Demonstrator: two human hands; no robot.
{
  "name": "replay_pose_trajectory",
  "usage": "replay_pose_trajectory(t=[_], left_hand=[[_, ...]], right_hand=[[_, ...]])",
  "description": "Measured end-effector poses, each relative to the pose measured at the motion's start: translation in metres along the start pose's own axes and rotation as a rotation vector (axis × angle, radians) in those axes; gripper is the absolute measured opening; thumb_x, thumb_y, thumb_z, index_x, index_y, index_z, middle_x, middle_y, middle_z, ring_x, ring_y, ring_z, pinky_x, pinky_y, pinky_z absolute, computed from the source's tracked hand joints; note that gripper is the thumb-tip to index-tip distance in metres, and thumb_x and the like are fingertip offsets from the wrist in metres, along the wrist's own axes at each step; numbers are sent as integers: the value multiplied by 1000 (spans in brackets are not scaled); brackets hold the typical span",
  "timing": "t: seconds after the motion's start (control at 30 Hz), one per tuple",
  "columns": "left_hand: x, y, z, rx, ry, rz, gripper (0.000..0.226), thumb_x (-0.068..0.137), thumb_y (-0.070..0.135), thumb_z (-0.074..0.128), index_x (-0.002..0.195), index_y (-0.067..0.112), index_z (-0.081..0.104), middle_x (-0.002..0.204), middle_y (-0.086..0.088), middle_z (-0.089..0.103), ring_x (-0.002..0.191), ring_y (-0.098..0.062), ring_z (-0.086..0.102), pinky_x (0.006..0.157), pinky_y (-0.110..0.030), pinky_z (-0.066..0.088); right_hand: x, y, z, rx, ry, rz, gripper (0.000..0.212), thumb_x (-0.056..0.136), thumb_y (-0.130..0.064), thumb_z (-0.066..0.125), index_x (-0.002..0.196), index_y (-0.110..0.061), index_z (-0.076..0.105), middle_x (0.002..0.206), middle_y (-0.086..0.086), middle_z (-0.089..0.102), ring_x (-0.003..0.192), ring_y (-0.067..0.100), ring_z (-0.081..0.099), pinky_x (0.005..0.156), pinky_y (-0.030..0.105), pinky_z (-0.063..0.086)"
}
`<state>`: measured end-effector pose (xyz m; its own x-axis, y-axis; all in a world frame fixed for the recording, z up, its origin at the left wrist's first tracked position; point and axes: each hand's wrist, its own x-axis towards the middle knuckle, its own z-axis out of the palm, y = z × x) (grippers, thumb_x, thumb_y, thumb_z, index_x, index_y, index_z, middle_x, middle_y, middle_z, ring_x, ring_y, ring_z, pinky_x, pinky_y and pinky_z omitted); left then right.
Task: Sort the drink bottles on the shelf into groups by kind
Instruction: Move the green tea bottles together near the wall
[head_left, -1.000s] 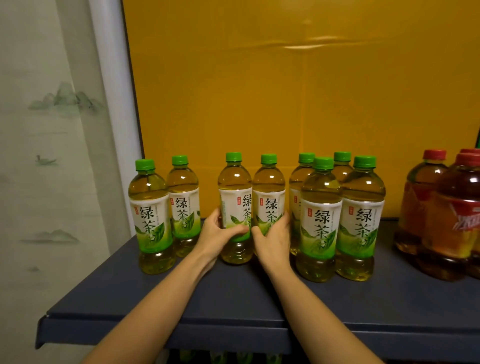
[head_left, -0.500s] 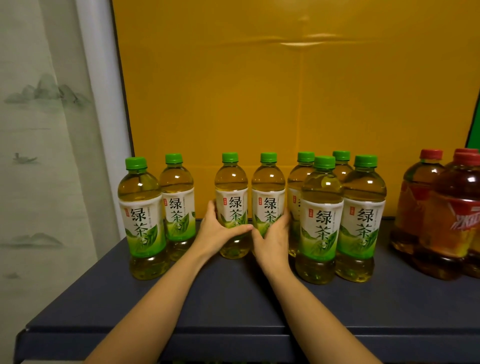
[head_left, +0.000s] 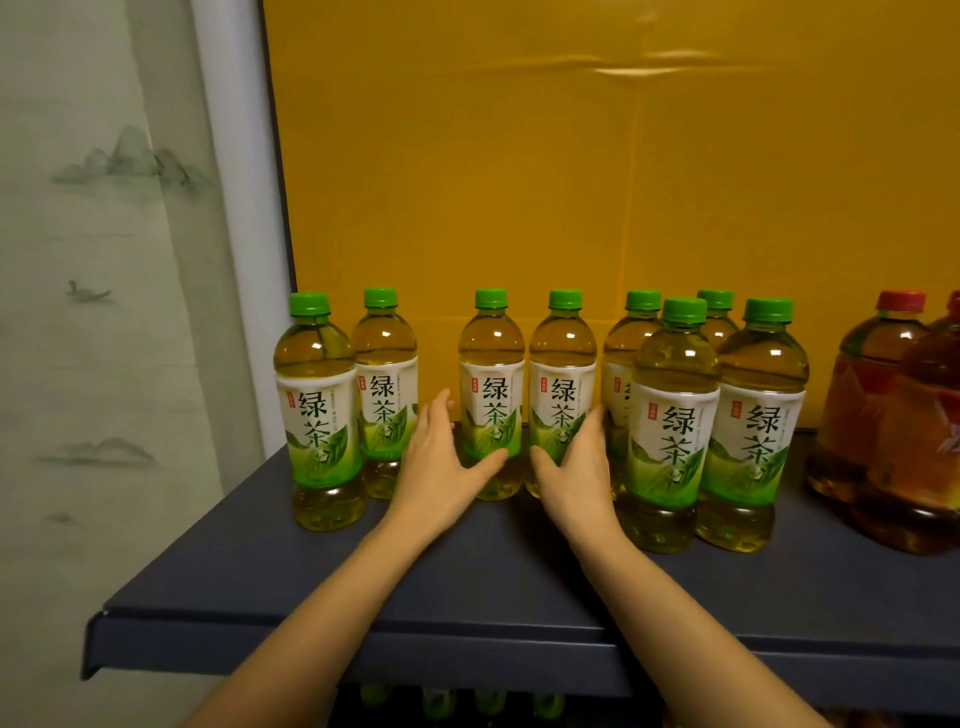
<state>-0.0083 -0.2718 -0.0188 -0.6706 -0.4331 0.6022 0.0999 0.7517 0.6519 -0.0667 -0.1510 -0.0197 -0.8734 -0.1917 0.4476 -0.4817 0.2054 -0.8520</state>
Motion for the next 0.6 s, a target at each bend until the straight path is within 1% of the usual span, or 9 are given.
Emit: replay_pose_trajectory(t=[0.07, 0.13, 0.2, 0.27, 0.3, 0.37, 0.47, 0.53, 0.6], left_hand=[[-15, 4, -19, 40, 145, 139, 55, 75, 27, 71, 123, 13, 49, 107, 1, 56, 97, -15, 53, 83, -24, 46], [-27, 3, -41, 120, 323, 257, 37, 76, 31, 61, 109, 15, 55, 96, 7, 52, 89, -6, 46, 78, -13, 38], [-33, -7, -60, 165, 480, 276, 41, 75, 29, 59, 111, 11, 50, 101, 5, 46, 94, -5, 38, 80, -14, 33], [-33, -20, -74, 148, 581, 185, 54, 72, 21, 66, 118, 7, 41, 110, -6, 44, 101, -9, 37, 85, -22, 33], [-32, -26, -79, 138, 592, 122, 63, 70, 15, 71, 122, 6, 37, 117, -12, 43, 106, -13, 38, 89, -27, 34], [-27, -37, -86, 109, 526, 2, 78, 70, 7, 76, 131, 4, 28, 130, -19, 37, 120, -23, 38, 96, -34, 35], [-21, -50, -90, -119, 351, -154, 90, 72, 11, 76, 139, 11, 17, 140, -7, 34, 124, -20, 41, 99, -32, 37], [-19, -56, -91, -323, 235, -287, 79, 72, 16, 76, 135, 18, 28, 132, 1, 46, 116, -17, 51, 98, -36, 43], [-20, -61, -91, -396, 167, -370, 59, 71, 21, 77, 120, 22, 45, 119, 1, 61, 107, -17, 59, 92, -37, 48]], right_hand=[[-13, -3, -6, 16, -28, -35, 83, 84, -4, 59, 147, -8, 6, 155, 9, 17, 143, 21, 16, 117, 39, 18], [-32, -11, -8, 39, -10, -125, 80, 86, -3, 56, 147, -11, 6, 156, 2, 11, 143, 12, 9, 117, 26, 10], [-47, -22, -3, 125, 6, -247, 71, 85, -2, 56, 144, -17, 19, 149, -3, 26, 138, 6, 20, 113, 22, 17], [-51, -33, 9, 243, -40, -316, 61, 84, -4, 55, 135, -25, 30, 135, -6, 41, 129, 5, 37, 108, 23, 30], [-49, -39, 16, 276, -84, -325, 58, 84, -5, 54, 132, -28, 31, 129, -6, 44, 123, 3, 41, 104, 18, 33], [-40, -48, 33, 292, -172, -317, 57, 86, -2, 54, 131, -26, 30, 127, -5, 45, 118, 0, 42, 97, 9, 35], [-23, -50, 61, 198, -262, -296, 65, 86, -4, 55, 141, -16, 22, 139, 0, 36, 128, 6, 34, 106, 15, 29], [-13, -47, 78, 160, -333, -230, 78, 85, -9, 59, 146, -13, 10, 149, 3, 25, 137, 12, 25, 109, 21, 22], [-7, -45, 92, 167, -421, -152, 94, 81, -13, 66, 147, -12, -2, 152, 4, 23, 140, 17, 23, 113, 28, 22]])
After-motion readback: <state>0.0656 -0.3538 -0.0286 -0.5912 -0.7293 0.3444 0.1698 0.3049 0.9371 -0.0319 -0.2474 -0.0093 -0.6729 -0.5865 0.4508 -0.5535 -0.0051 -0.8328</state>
